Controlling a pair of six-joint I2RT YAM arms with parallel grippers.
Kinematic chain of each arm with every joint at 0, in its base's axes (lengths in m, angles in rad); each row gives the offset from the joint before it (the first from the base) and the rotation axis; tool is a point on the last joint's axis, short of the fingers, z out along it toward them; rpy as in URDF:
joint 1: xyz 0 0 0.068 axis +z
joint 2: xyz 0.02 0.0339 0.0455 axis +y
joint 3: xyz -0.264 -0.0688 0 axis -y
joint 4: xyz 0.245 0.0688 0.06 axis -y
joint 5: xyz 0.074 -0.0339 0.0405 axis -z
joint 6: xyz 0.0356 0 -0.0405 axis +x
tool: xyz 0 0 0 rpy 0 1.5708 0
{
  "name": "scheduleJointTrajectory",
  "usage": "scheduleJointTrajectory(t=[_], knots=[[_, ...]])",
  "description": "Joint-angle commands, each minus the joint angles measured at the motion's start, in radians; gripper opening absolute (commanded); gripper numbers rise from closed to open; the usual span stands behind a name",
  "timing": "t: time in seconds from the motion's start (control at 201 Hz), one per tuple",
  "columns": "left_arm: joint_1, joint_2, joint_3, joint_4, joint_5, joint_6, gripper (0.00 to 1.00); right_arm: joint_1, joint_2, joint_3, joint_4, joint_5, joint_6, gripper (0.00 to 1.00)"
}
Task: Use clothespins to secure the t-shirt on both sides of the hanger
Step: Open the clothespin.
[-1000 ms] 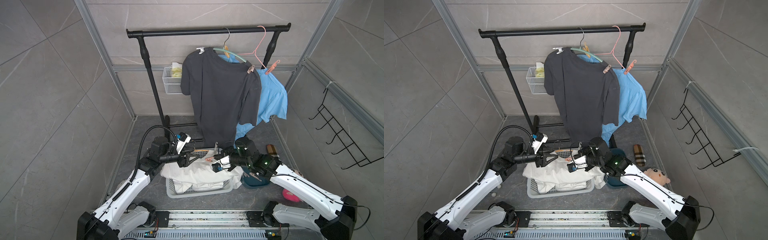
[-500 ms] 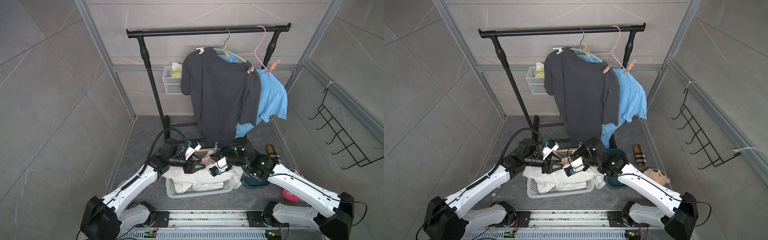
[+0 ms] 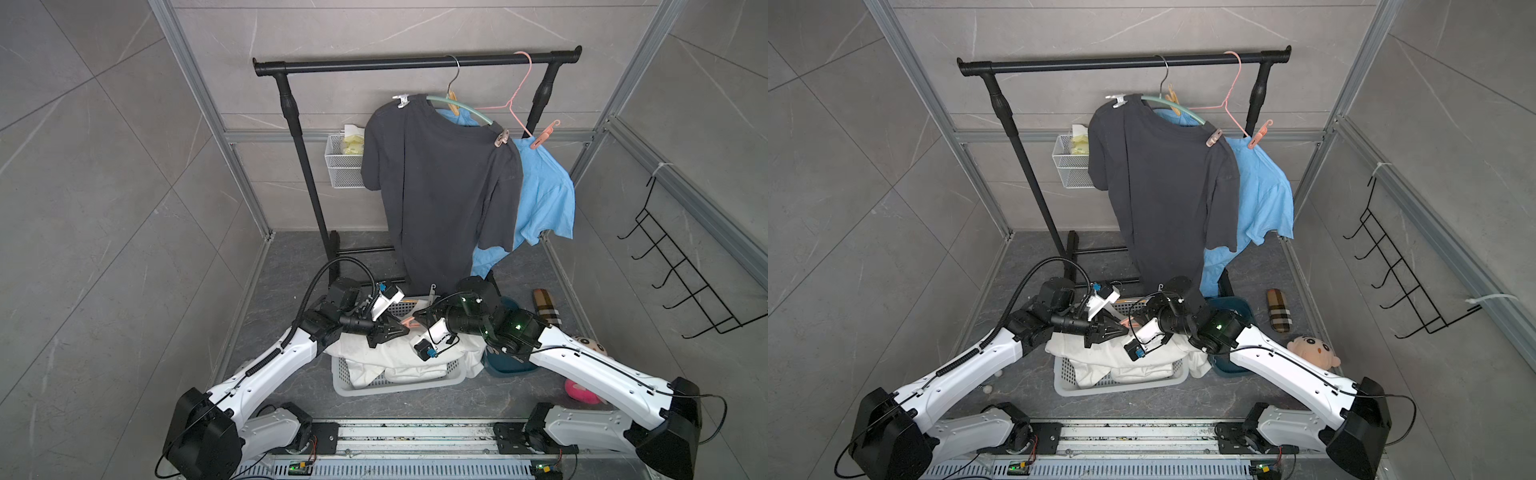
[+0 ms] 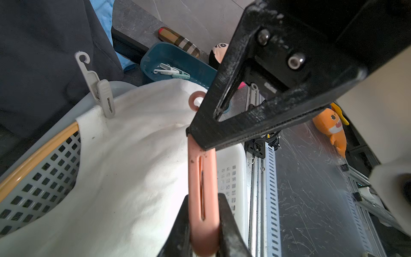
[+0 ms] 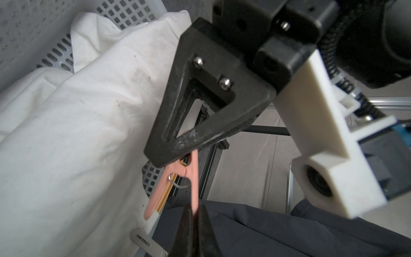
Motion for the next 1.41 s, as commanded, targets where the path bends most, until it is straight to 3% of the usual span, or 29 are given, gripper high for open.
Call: scheduleJointTrajectory(t=[0.0,0.114,0.134,0.234,0.388,0.528,0.642,0.707,0.816,0.916,1.05,1.165,1.403], knots=[[-0.013,-0.048,0.022,0.042,-0.011,0.021,0.0,0.006,-0.015,0.013,0.05,0.023,0.048,0.26],[-0.013,-0.078,0.014,0.044,-0.106,0.04,0.0,0.006,-0.048,-0.007,0.124,0.074,0.175,0.96],[-0.013,-0.086,0.012,0.047,-0.135,0.042,0.0,0.007,-0.055,-0.009,0.133,0.089,0.204,0.99],[-0.013,-0.132,-0.01,0.07,-0.293,0.068,0.0,0.005,-0.079,0.001,0.143,0.14,0.407,0.99],[-0.013,-0.207,-0.05,0.127,-0.467,0.11,0.0,0.002,-0.067,0.1,0.066,0.213,0.893,0.99],[-0.013,-0.27,-0.105,0.204,-0.546,0.142,0.0,0.002,-0.054,0.137,0.035,0.246,1.207,0.99],[-0.012,-0.3,-0.136,0.257,-0.585,0.167,0.0,0.0,-0.112,0.049,0.185,0.312,1.518,0.99],[-0.012,-0.311,-0.145,0.283,-0.601,0.172,0.0,-0.001,-0.133,0.024,0.221,0.337,1.627,0.99],[-0.013,-0.307,-0.148,0.302,-0.603,0.185,0.0,-0.012,-0.11,0.065,0.148,0.31,1.82,1.0],[-0.013,-0.294,-0.15,0.326,-0.6,0.208,0.0,-0.034,-0.038,0.128,0.074,0.19,2.031,0.98],[-0.014,-0.291,-0.176,0.424,-0.621,0.217,0.0,-0.033,0.004,0.048,0.27,0.051,2.31,0.89],[-0.013,-0.288,-0.19,0.474,-0.608,0.223,0.0,-0.019,0.039,-0.022,0.487,-0.044,2.458,0.87],[-0.014,-0.26,-0.189,0.475,-0.559,0.233,0.0,0.033,0.158,-0.011,0.603,-0.043,2.547,0.85]])
